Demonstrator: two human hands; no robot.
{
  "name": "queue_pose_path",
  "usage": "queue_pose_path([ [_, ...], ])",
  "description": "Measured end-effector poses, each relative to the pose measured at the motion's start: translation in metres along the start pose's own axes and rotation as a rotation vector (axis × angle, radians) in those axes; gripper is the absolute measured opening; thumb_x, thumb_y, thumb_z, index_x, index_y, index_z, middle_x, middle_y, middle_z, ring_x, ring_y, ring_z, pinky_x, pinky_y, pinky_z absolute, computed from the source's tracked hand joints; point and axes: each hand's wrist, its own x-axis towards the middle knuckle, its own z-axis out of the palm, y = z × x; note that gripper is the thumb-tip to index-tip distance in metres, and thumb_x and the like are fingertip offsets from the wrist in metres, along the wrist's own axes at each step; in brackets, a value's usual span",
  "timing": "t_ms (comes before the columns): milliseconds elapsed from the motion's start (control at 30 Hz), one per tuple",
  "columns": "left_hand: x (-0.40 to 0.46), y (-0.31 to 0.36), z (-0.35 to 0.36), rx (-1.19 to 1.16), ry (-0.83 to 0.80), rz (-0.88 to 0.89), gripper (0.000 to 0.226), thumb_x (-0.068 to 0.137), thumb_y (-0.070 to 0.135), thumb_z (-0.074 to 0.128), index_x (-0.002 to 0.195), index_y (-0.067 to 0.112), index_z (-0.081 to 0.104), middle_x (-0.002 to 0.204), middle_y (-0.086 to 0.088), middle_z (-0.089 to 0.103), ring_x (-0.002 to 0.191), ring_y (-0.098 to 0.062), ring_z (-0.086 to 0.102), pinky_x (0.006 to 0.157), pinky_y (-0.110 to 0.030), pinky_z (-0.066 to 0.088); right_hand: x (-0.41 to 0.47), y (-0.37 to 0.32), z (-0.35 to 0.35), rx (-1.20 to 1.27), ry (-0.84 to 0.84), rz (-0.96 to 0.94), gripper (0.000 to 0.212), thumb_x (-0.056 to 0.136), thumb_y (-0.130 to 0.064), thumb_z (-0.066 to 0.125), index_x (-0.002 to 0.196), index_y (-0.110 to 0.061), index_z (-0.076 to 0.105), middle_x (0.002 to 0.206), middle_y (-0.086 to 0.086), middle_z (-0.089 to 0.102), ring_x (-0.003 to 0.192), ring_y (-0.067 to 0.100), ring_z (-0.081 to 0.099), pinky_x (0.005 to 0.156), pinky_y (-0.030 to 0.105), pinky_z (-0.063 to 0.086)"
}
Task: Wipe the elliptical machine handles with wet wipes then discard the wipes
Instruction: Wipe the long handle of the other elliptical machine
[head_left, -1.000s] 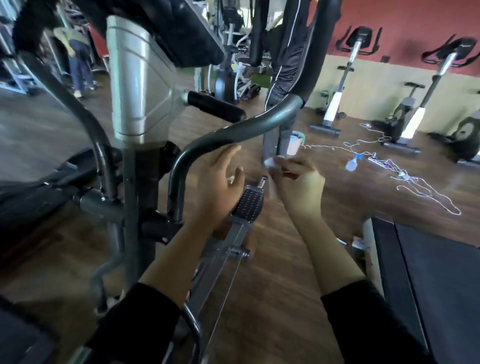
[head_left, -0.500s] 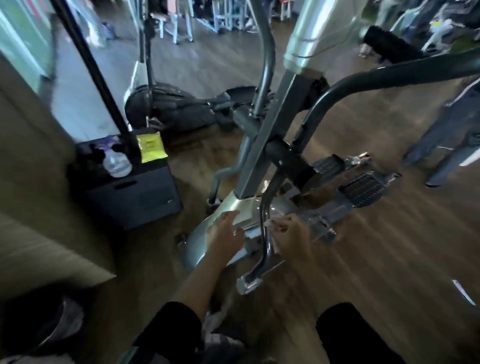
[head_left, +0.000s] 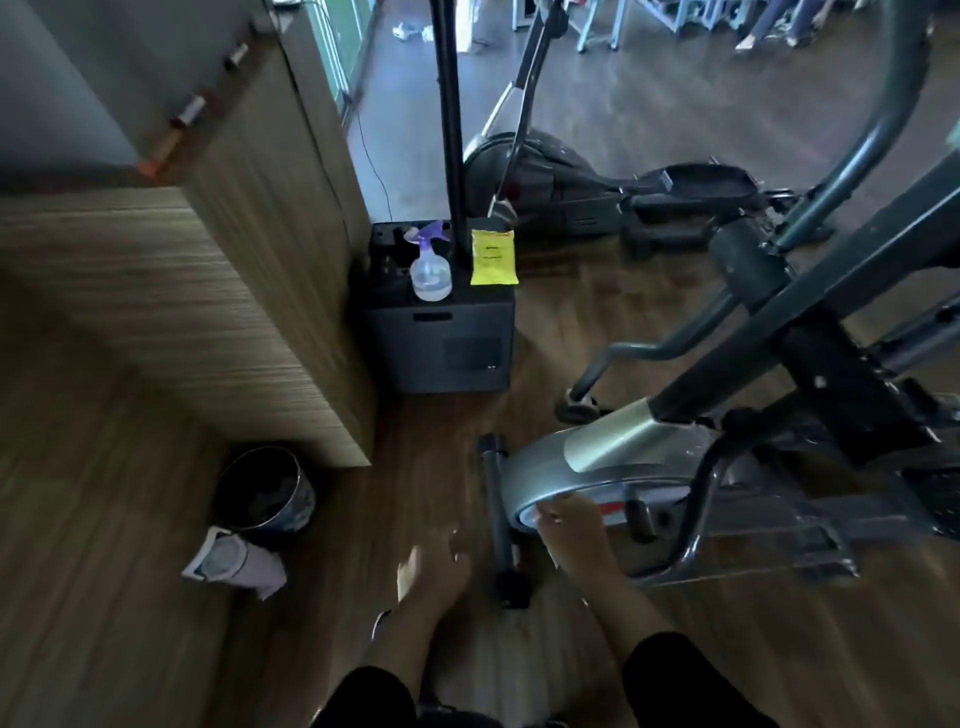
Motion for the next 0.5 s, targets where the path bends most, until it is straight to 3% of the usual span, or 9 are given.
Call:
queue_pose_path([
  [67,0.017,-0.018,-0.015,-0.009,-0.004,-0.044,0.045,0.087,0.032,0.052,0.132,0.039,0.052,0.135,0.007,0.058,0.122,-0.02,0.055,0.102,-0.034,0.043,0.015,-0.021,0.014,-0.008,-0.001,0.003,0.024,0.077,-0.014,0.053,0.07,-0.003,0.074,0.072,0.015,0.068,0.072,0.022,0.066,0.058,0.017,0.032],
  [167,0.05,-0.033,-0.051,-0.03,-0.001,-0.024,0.043,0.086,0.041,0.052,0.129,0.039,0.055,0.135,0.011,0.057,0.122,-0.019,0.055,0.102,-0.034,0.044,0.038,-0.055,0.038,0.058,-0.021,0.029,0.015,0.083,-0.009,0.063,0.073,-0.004,0.073,0.078,0.014,0.065,0.078,0.022,0.06,0.061,0.016,0.027],
  [233,0.071,-0.036,-0.08,-0.029,-0.007,0.001,0.044,0.085,0.046,0.048,0.126,0.037,0.057,0.133,0.012,0.057,0.122,-0.02,0.055,0.102,-0.031,0.043,0.057,-0.078,0.055,0.094,-0.025,0.008,0.027,0.083,-0.024,0.055,0.072,-0.006,0.072,0.076,0.015,0.065,0.077,0.024,0.06,0.064,0.023,0.032],
  [300,0.101,-0.041,-0.106,-0.004,-0.015,0.037,0.038,0.089,0.046,0.046,0.124,0.037,0.057,0.133,0.01,0.058,0.121,-0.019,0.055,0.102,-0.033,0.042,0.078,-0.106,0.07,0.085,0.011,-0.006,0.038,0.076,-0.037,0.046,0.063,-0.011,0.071,0.066,0.005,0.063,0.067,0.017,0.059,0.061,0.014,0.035],
  [367,0.131,-0.042,-0.131,0.015,-0.025,0.076,0.038,0.091,0.047,0.047,0.127,0.037,0.056,0.133,0.008,0.057,0.122,-0.018,0.054,0.103,-0.033,0.042,0.099,-0.13,0.084,0.121,0.055,0.029,0.031,0.081,-0.025,0.058,0.057,-0.007,0.066,0.055,-0.006,0.05,0.056,0.004,0.048,0.055,0.004,0.034],
  [500,0.183,-0.034,-0.168,0.101,-0.082,0.171,0.045,0.094,0.039,0.048,0.137,0.029,0.047,0.143,0.003,0.048,0.129,-0.02,0.047,0.108,-0.037,0.038,0.133,-0.167,0.096,0.103,0.149,0.046,0.021,0.082,-0.015,0.066,0.072,0.003,0.071,0.067,0.012,0.063,0.068,0.023,0.059,0.06,0.003,0.033],
])
